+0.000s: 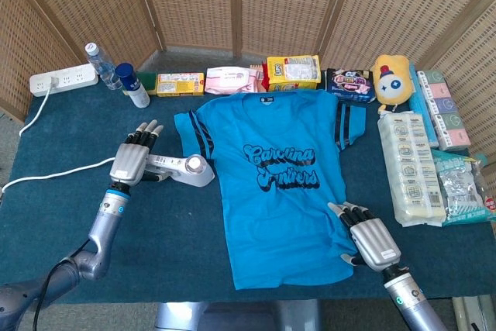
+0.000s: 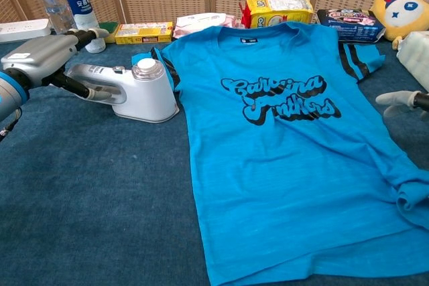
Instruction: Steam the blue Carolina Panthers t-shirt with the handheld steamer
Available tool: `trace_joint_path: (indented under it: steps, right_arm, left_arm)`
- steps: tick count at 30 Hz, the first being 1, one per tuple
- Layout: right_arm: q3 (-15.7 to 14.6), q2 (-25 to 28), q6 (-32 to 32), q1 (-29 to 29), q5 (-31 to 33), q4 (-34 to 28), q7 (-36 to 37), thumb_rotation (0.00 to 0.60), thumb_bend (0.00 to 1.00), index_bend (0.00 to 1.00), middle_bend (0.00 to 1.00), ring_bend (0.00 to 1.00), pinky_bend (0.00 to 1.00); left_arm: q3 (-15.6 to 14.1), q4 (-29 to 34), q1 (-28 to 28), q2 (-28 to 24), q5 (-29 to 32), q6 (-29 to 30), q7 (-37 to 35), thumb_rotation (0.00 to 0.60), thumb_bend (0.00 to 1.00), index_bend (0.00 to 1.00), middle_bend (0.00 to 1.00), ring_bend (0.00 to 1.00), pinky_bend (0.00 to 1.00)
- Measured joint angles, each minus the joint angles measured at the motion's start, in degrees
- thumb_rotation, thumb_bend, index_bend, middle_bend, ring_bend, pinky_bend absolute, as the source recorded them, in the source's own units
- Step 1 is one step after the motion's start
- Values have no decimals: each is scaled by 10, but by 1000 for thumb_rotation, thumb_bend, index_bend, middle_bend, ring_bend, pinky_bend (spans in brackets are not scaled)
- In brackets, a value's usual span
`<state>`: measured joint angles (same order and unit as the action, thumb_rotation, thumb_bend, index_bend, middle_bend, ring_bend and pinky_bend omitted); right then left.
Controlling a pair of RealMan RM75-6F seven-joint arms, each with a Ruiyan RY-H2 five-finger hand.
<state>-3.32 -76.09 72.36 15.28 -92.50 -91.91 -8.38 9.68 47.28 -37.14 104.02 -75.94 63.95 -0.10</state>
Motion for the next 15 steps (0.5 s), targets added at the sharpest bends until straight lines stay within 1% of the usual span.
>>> trace_joint_path:
  steps: [2, 8, 13, 15]
  right_arm:
    - [0, 3, 0, 0, 1, -4, -4, 600, 175, 46, 184, 153, 193]
    - [1, 10, 1, -2, 2, -13, -10, 600, 175, 46, 189, 162, 193]
    - [2, 19, 6, -4, 5, -20, -11, 600, 175, 63, 192, 170, 198]
    - [3, 24, 9, -6, 6, -22, -9, 600, 175, 71, 195, 175, 204]
  left_arm:
    - [-1, 14, 6, -9, -3, 8, -4, 293, 87, 0, 0, 0, 186]
    - [-5, 83, 28, -54, -7, 28, -6, 294, 88, 0, 0, 0, 186]
    - [-9, 154, 49, -101, -5, 38, 4, 298, 90, 0, 0, 0, 186]
    - [-12, 189, 58, -125, -1, 39, 12, 316, 94, 0, 0, 0, 186]
